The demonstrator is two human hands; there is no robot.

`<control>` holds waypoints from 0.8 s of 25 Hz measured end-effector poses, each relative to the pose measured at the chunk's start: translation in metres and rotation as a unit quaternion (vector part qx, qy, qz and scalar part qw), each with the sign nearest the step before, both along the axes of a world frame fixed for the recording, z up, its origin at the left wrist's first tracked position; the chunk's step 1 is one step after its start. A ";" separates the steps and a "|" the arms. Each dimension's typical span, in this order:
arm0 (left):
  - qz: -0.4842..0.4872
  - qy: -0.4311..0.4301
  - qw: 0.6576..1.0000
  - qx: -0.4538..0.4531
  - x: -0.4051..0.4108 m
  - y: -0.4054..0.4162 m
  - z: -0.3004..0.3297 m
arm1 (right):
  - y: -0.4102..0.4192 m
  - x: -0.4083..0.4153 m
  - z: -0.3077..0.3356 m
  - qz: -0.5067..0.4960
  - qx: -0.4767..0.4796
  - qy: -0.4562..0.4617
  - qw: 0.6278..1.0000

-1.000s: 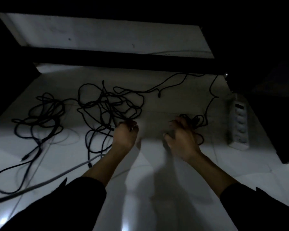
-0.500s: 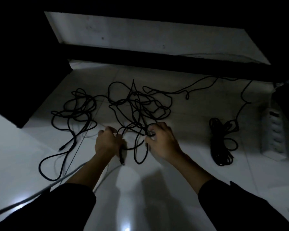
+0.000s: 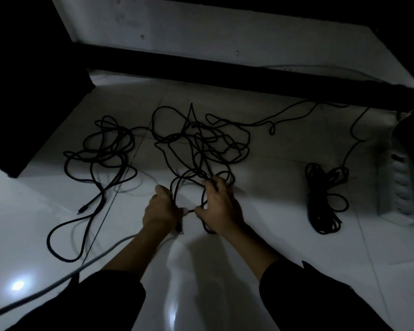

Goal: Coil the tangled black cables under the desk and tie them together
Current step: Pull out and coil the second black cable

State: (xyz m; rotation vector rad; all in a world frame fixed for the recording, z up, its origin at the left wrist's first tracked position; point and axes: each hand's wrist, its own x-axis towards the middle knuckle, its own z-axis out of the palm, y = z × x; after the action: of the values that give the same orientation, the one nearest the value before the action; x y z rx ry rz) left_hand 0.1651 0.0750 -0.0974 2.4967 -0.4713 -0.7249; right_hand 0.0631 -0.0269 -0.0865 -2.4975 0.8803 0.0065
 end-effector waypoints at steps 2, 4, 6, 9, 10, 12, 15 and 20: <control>-0.018 0.006 1.000 -0.009 0.003 0.006 -0.004 | -0.003 -0.003 -0.002 -0.003 -0.010 -0.011 1.000; -0.027 -0.001 1.000 -0.004 0.004 0.009 -0.005 | -0.006 -0.005 -0.003 -0.001 -0.010 -0.010 1.000; -0.009 0.011 1.000 -0.025 0.006 0.010 -0.006 | -0.008 -0.006 -0.002 -0.001 -0.007 -0.013 1.000; -0.021 0.006 1.000 -0.009 0.005 0.013 -0.002 | -0.007 -0.007 -0.001 0.000 -0.016 -0.023 1.000; -0.016 0.013 1.000 -0.010 0.005 0.015 0.000 | -0.005 -0.009 -0.001 0.002 -0.022 -0.023 1.000; 0.002 0.033 0.999 -0.012 0.005 0.020 0.002 | -0.004 -0.013 0.000 0.012 -0.022 -0.014 1.000; 0.015 0.024 1.000 0.001 0.003 0.024 0.005 | -0.006 -0.017 0.003 0.043 -0.007 0.005 0.999; 0.011 0.028 0.999 0.031 -0.014 0.022 0.013 | -0.011 -0.023 0.006 0.073 -0.007 0.005 0.997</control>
State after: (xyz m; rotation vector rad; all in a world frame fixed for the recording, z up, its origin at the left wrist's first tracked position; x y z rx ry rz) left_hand 0.1514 0.0967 -0.0843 2.5287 -0.4054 -0.8094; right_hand 0.0399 -0.0383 -0.0804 -2.5717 0.7032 0.0621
